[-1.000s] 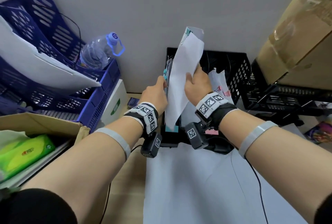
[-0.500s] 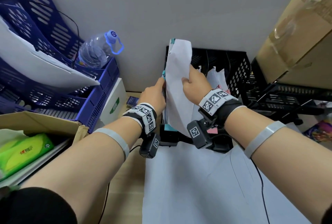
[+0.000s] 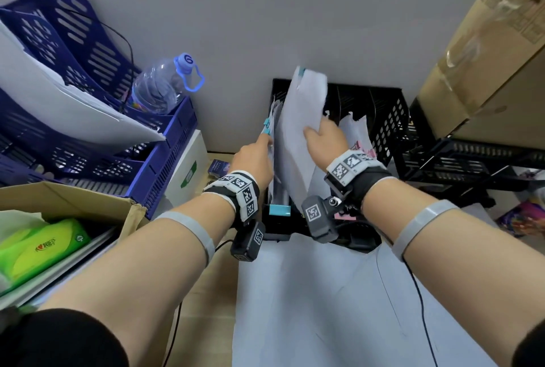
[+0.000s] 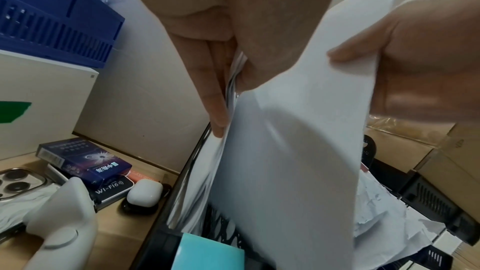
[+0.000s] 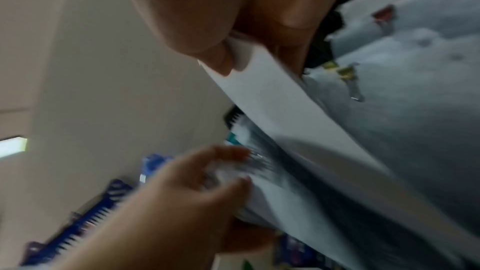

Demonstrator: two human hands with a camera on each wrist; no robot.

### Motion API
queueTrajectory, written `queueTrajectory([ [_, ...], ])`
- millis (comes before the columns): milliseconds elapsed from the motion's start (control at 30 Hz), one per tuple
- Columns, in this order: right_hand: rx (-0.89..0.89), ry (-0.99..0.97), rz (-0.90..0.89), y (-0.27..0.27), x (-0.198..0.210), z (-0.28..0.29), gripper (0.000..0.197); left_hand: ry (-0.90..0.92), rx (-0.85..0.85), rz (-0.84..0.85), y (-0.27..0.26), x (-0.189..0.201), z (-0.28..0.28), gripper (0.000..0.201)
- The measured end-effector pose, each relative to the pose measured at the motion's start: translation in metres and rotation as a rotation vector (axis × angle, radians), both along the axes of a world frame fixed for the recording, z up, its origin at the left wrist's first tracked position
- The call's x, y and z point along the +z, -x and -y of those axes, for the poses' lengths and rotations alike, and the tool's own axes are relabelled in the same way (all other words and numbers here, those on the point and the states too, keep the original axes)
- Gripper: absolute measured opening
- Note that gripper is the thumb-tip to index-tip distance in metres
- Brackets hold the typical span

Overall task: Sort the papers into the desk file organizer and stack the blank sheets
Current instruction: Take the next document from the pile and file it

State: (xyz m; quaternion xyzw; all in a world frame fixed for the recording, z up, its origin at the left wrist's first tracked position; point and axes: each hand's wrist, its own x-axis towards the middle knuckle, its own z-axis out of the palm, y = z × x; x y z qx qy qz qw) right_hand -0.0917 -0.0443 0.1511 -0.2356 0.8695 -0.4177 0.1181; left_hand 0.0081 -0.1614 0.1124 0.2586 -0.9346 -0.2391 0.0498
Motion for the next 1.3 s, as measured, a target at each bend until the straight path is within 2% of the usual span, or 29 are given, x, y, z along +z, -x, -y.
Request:
queueTrajectory([
  [67,0.004,-0.183,0.005,-0.003,-0.011,0.0,0.041,-0.001,-0.002,-0.001,0.001,0.0,0.0,0.036],
  [133,-0.006,-0.247,-0.043,-0.005,-0.013,0.001,0.045,-0.005,-0.004,0.0,0.001,-0.001,0.0,0.037],
  [200,-0.023,-0.185,-0.1,-0.002,-0.01,0.005,0.039,-0.008,-0.004,0.002,0.001,-0.001,0.0,0.038],
  [267,-0.071,-0.071,-0.085,-0.002,-0.008,0.009,0.031,-0.007,-0.007,-0.001,0.001,-0.002,0.0,0.039],
  [300,-0.074,-0.051,-0.058,-0.003,-0.01,0.01,0.026,-0.005,-0.01,-0.003,0.001,-0.003,0.0,0.039],
  [367,-0.011,-0.137,-0.002,-0.008,-0.022,0.01,0.014,-0.001,-0.014,-0.009,0.0,-0.004,0.0,0.041],
  [467,0.078,-0.297,0.105,-0.015,-0.044,0.007,0.02,-0.002,-0.024,-0.017,0.001,-0.007,-0.001,0.043],
  [533,0.124,-0.307,0.194,-0.02,-0.052,0.006,0.026,-0.005,-0.025,-0.019,0.001,-0.01,-0.003,0.042],
  [700,0.241,-0.324,0.377,-0.032,-0.066,-0.009,0.02,-0.005,-0.02,-0.076,-0.003,-0.019,-0.01,0.034],
  [833,0.231,-0.273,0.561,-0.037,-0.083,-0.044,0.016,-0.176,-0.104,-0.268,-0.002,-0.021,-0.032,0.021],
  [933,0.166,-0.319,0.627,-0.039,-0.102,-0.081,0.021,-0.299,-0.143,-0.275,-0.005,-0.033,-0.049,0.022],
  [1033,0.178,-0.429,0.66,-0.046,-0.126,-0.117,0.02,-0.42,-0.128,-0.174,-0.018,-0.058,-0.061,0.041],
  [1100,0.27,-0.584,0.546,-0.051,-0.144,-0.134,0.026,-0.591,-0.103,-0.047,-0.032,-0.08,-0.064,0.047],
  [1133,0.331,-0.676,0.463,-0.056,-0.153,-0.141,0.031,-0.615,-0.079,0.027,-0.042,-0.093,-0.064,0.046],
  [1233,0.414,-0.802,0.339,-0.078,-0.171,-0.153,0.042,-0.452,-0.028,0.277,-0.069,-0.135,-0.053,0.038],
  [1300,0.475,-0.86,0.322,-0.093,-0.178,-0.156,0.043,-0.281,0.013,0.539,-0.085,-0.155,-0.046,0.038],
])
